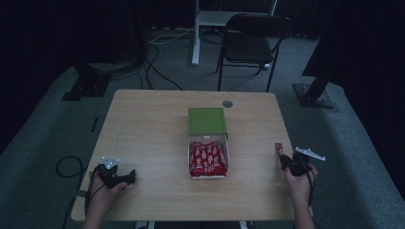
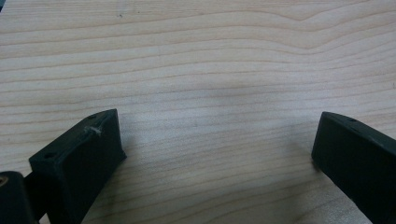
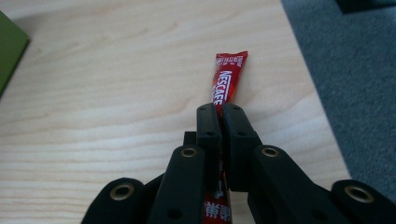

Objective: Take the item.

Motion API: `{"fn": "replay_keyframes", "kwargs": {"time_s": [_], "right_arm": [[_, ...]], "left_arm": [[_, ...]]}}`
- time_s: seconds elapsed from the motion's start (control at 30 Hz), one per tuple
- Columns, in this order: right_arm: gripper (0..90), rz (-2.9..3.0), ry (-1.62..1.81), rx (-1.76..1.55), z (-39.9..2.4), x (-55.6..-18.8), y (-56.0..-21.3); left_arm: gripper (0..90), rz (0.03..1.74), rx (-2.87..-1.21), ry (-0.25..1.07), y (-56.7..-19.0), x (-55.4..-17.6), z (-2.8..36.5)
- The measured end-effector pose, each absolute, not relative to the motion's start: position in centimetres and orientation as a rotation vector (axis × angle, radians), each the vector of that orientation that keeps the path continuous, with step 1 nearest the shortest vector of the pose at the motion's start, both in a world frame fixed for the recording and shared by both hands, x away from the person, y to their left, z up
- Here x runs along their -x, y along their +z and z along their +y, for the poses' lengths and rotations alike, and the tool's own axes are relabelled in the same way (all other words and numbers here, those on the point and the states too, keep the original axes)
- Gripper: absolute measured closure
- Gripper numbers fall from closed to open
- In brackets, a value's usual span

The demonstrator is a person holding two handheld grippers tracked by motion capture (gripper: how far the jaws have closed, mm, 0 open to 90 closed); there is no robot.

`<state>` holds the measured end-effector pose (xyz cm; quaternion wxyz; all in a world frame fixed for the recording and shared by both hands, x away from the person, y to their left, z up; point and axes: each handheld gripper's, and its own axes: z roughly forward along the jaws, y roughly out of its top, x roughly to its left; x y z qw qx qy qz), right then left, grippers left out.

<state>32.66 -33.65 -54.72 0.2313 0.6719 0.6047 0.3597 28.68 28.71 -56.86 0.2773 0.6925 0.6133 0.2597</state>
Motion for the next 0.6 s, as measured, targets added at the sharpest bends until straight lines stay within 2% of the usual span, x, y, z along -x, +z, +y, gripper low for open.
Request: {"fn": "replay_keyframes", "kwargs": {"time_s": [0.5, 0.6], "right_arm": [[84.4, 1.676, 0.935, -1.904, -33.9, -32.6, -56.3], [78.3, 1.678, 0.948, -1.909, -33.9, -32.6, -56.4]], "left_arm": [[2.4, 1.647, -1.859, 0.698, -56.9, -28.7, 28.7], [2.4, 1.647, -1.859, 0.697, -56.9, -28.7, 28.7]]}}
